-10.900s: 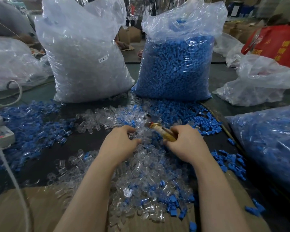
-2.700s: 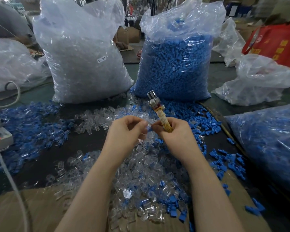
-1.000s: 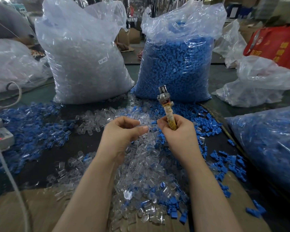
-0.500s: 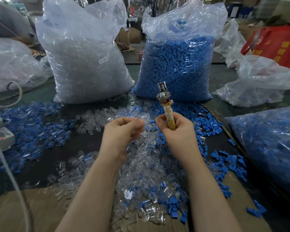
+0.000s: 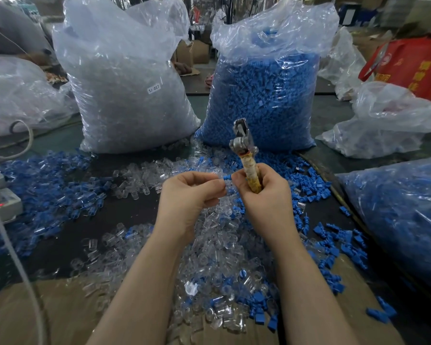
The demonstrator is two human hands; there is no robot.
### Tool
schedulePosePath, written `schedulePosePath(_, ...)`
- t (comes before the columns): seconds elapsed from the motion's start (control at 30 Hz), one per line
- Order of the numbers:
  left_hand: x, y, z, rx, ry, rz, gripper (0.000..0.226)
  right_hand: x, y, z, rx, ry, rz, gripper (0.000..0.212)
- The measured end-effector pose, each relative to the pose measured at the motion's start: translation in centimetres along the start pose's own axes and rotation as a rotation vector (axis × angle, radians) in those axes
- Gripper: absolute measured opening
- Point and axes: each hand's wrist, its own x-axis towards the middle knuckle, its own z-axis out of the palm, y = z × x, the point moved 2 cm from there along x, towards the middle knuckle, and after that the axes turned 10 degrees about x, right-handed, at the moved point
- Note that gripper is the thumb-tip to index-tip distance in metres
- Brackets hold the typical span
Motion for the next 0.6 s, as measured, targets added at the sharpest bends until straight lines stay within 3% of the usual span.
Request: schedulePosePath(0.6,-0.62,0.31,1.01,0.132,0.102,0.127,0.010,0.04,0.07,0.35,0.005,0.002,-0.003,0.024)
